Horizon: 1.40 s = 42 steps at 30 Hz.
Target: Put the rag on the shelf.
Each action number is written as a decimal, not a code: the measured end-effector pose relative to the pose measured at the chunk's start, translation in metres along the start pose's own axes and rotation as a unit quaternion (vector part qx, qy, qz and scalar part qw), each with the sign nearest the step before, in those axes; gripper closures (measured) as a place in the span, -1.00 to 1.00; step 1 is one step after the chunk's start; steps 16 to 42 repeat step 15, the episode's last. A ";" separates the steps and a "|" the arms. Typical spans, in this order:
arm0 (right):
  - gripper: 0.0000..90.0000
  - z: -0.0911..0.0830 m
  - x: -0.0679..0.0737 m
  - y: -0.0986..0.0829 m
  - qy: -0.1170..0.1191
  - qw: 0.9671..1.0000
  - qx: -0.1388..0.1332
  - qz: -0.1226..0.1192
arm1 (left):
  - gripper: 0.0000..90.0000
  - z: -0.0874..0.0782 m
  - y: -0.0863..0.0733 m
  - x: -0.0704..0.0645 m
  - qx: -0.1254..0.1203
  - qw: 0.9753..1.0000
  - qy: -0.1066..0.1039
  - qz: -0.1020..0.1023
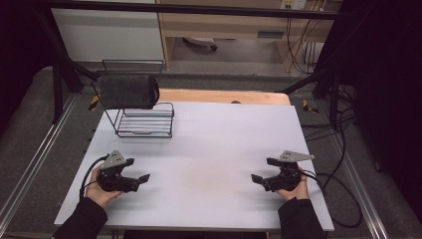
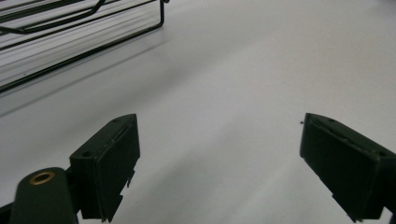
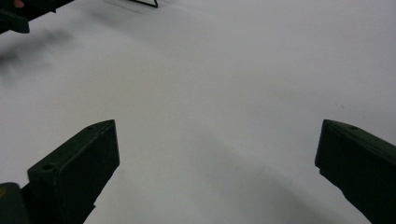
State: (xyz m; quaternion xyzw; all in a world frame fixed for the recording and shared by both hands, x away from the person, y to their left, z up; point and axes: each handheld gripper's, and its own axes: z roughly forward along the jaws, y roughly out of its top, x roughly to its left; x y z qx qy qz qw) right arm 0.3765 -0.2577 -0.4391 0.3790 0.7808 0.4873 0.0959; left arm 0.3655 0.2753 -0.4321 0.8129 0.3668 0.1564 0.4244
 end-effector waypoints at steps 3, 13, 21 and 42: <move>-0.99 -0.004 -0.004 -0.009 -0.005 1.000 0.006 0.002 | -0.73 0.001 -0.004 -0.001 0.002 1.000 0.001 0.002; -0.99 -0.007 -0.007 -0.018 -0.021 1.000 0.021 0.004 | -0.73 0.003 -0.012 -0.002 0.009 1.000 -0.004 0.003; -0.99 -0.006 -0.007 -0.018 -0.021 0.999 0.025 0.005 | -0.73 0.003 -0.012 -0.002 0.007 1.000 -0.003 0.002; -0.99 -0.006 -0.007 -0.018 -0.021 0.999 0.025 0.005 | -0.73 0.003 -0.012 -0.002 0.007 1.000 -0.003 0.002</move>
